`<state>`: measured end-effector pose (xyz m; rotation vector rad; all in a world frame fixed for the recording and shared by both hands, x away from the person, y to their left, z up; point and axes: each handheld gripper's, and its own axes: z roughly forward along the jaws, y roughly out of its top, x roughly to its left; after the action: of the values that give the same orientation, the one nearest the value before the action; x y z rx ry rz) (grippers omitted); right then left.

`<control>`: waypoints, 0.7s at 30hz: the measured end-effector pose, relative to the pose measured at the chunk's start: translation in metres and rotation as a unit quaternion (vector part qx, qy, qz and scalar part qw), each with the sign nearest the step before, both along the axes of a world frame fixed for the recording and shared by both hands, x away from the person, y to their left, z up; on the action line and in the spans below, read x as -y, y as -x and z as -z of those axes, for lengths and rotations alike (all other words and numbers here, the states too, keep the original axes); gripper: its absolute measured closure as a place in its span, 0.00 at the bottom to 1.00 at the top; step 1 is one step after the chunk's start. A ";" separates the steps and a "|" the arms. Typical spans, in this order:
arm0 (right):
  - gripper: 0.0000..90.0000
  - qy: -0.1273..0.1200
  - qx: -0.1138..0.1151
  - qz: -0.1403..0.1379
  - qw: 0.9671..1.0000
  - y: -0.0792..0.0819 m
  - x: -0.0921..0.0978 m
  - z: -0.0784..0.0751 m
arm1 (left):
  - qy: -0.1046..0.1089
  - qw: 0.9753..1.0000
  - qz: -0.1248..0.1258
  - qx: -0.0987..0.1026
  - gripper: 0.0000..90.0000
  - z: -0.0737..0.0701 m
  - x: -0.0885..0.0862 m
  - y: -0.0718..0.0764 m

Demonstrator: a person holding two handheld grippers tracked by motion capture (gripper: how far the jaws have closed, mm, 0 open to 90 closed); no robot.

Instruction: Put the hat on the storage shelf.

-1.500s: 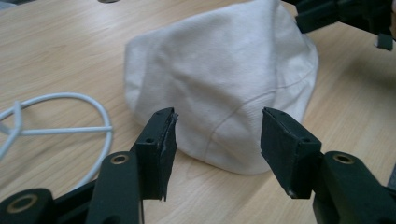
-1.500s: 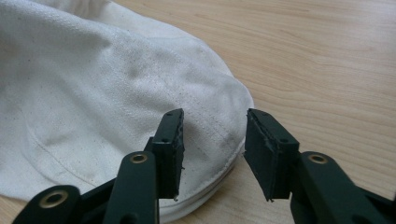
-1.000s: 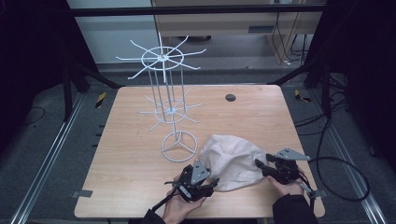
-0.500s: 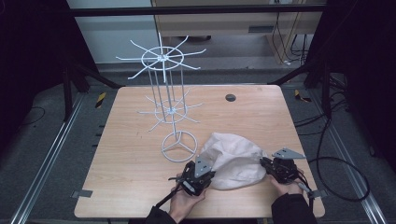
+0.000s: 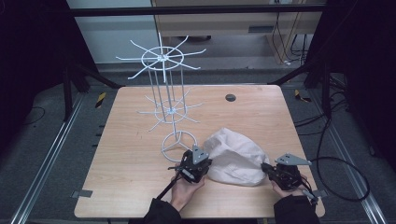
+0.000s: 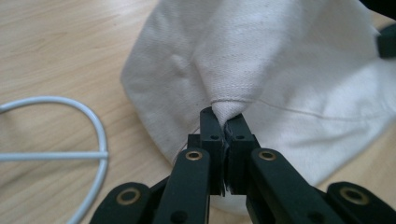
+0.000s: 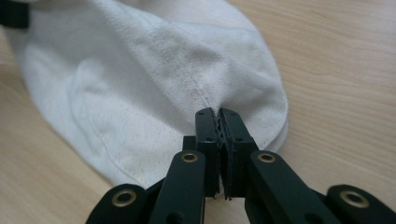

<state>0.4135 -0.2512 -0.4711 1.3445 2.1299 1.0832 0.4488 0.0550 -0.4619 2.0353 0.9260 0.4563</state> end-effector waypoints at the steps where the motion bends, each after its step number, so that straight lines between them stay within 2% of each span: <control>1: 0.97 0.000 0.001 -0.002 1.000 0.002 0.000 0.000 | 0.002 1.000 -0.004 0.000 0.98 0.001 0.001 -0.003; 3: 0.97 -0.002 0.002 -0.002 1.000 0.009 -0.001 0.000 | 0.003 1.000 -0.005 0.005 0.98 0.002 0.005 -0.011; 7: 0.97 -0.008 -0.001 -0.003 1.000 0.015 -0.003 0.000 | 0.000 1.000 -0.010 0.011 0.98 0.003 0.009 -0.017; 13: 0.96 -0.007 0.001 -0.013 1.000 0.022 -0.007 0.000 | 0.003 1.000 -0.014 0.015 0.96 0.005 0.010 -0.021; 18: 0.94 -0.008 0.007 -0.013 1.000 0.023 -0.006 -0.001 | 0.003 1.000 -0.009 0.017 0.86 0.001 0.006 -0.017; 20: 0.92 -0.010 0.012 -0.009 1.000 0.023 -0.005 -0.003 | 0.010 1.000 -0.004 0.009 0.78 -0.002 0.000 -0.014; 21: 0.90 -0.009 0.016 -0.006 1.000 0.024 -0.006 -0.004 | 0.014 1.000 0.000 0.004 0.78 -0.005 -0.003 -0.013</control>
<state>0.3899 -0.2455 -0.4673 1.3164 2.1126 1.1233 0.4614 0.0575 -0.4573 2.0067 0.9232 0.4476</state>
